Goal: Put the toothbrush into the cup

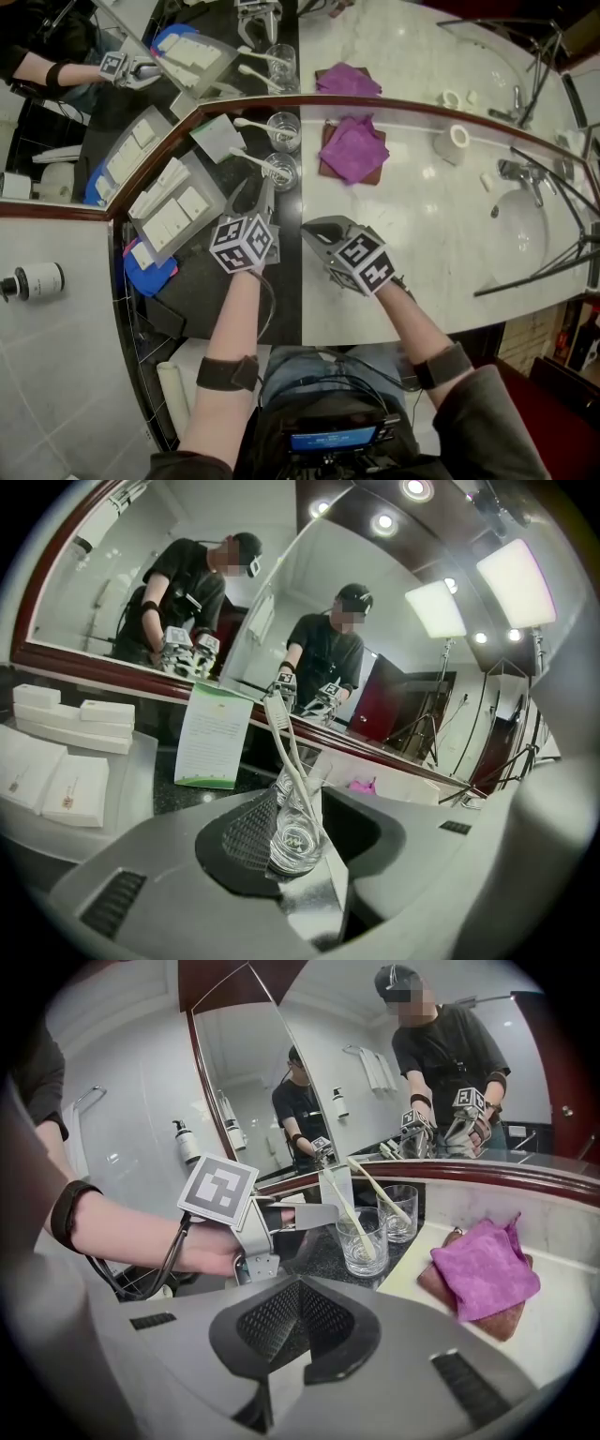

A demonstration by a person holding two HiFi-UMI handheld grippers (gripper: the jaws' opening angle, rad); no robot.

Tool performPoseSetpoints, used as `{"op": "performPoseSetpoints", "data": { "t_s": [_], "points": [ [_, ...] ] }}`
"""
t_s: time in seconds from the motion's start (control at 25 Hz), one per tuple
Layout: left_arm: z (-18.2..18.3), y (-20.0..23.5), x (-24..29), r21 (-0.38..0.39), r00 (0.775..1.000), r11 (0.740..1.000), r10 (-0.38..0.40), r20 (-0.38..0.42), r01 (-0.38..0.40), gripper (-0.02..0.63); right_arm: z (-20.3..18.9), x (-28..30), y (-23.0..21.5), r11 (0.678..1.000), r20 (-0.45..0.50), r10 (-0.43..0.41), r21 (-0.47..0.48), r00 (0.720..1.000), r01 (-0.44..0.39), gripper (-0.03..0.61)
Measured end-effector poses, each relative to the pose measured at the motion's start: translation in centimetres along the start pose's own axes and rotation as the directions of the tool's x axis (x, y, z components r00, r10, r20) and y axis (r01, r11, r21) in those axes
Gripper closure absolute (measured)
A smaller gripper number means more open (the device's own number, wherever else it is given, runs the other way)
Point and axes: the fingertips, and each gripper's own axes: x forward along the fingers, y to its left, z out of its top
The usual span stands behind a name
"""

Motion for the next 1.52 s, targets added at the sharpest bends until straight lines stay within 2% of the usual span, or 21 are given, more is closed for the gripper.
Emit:
{"op": "performPoseSetpoints", "data": {
  "t_s": [0.24,0.36,0.4,0.6,0.72,0.92,1.52],
  "points": [
    [0.0,-1.2,-3.5,0.019,0.999,1.000,0.019,-0.028,-0.018,0.457,-0.2,-2.0,0.3,1.000,0.016,-0.015,-0.016,1.000,0.015,0.561],
    [0.0,-2.2,-6.1,0.062,0.999,0.998,0.015,-0.047,-0.012,0.459,-0.1,-3.4,0.7,1.000,0.035,-0.022,-0.010,0.999,0.023,0.561],
    [0.0,-2.5,-7.0,0.086,0.998,0.996,0.016,-0.055,-0.011,0.469,-0.2,-3.9,0.9,1.000,0.040,-0.023,-0.007,0.999,0.024,0.561],
    [0.6,-4.6,-11.3,0.193,0.997,0.981,0.012,-0.070,0.002,0.611,-1.1,-7.3,1.7,0.999,0.048,-0.037,-0.020,0.998,0.038,0.561],
    [0.1,-5.9,-13.0,0.230,0.995,0.972,-0.017,-0.100,0.039,0.611,-1.1,-9.7,1.4,0.998,0.062,-0.061,-0.028,0.996,0.063,0.561],
    [-1.5,-7.6,-15.7,0.282,0.991,0.958,-0.014,-0.130,0.051,0.611,-1.9,-13.8,0.4,0.993,0.079,-0.113,-0.025,0.990,0.115,0.561],
    [-5.7,-10.2,-20.5,0.300,0.981,0.948,-0.054,-0.184,0.109,0.612,-7.4,-19.1,0.0,0.976,0.098,-0.212,0.082,0.972,0.204,0.561]
  ]
}}
